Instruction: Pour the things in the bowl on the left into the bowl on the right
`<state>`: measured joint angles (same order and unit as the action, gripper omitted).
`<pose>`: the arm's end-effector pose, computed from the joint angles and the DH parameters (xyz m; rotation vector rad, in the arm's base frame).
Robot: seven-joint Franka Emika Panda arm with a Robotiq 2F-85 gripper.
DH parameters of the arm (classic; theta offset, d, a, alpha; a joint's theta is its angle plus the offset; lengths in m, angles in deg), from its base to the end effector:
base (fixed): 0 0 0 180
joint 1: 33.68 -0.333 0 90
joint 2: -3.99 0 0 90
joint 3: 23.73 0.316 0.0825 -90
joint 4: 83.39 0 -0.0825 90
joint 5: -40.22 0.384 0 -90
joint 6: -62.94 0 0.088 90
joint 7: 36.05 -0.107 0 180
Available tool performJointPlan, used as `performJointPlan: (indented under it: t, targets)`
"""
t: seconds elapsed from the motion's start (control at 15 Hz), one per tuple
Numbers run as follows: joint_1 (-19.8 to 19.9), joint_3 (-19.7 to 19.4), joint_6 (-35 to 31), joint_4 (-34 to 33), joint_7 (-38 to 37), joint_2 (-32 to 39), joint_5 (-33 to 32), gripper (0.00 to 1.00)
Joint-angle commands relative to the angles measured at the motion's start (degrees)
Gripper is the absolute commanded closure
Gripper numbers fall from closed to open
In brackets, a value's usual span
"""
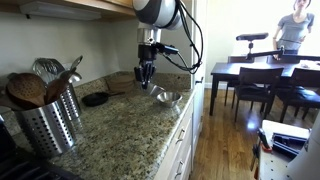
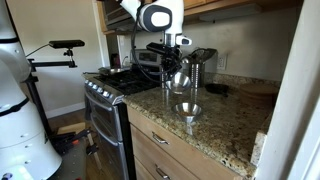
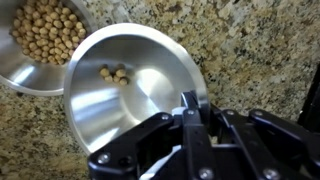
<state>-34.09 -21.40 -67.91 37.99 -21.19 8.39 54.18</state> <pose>0.5629 0.0324 0.3860 -2.9447 -0.2290 -0.1598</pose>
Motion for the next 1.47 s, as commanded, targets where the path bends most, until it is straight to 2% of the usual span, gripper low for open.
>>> performJointPlan:
  t: [0.0,0.8,1.4]
  targets:
    - [-1.19,0.49,3.62,-2.67,-4.36,1.14,-3.96,0.96]
    - [-3.89,1.96,8.7,-6.48,-11.32,4.74,-11.99,0.96]
    - [-5.24,2.97,10.96,-8.18,-13.71,6.79,-13.67,0.96]
